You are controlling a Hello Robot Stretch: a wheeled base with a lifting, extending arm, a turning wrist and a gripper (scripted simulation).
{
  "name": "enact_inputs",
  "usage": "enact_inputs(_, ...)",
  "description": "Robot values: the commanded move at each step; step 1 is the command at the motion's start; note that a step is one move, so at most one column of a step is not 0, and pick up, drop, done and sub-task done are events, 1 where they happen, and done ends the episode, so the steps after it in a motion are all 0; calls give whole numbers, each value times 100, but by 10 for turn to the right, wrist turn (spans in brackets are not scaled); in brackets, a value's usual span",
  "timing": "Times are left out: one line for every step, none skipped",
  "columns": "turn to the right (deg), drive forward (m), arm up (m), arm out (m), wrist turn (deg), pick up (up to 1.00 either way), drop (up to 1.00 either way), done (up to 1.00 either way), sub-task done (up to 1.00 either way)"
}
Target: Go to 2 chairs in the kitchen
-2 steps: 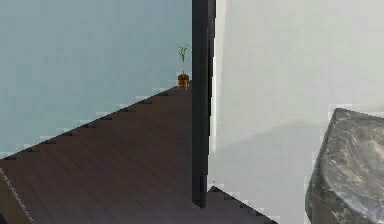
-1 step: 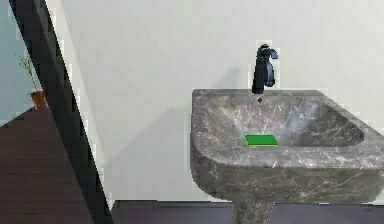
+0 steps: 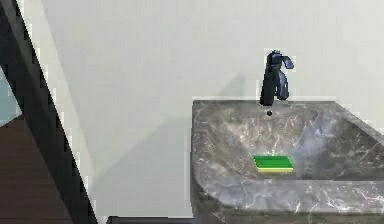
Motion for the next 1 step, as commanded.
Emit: enact_inputs(-420, 0, 0, 0, 0, 0, 0, 0, 0)
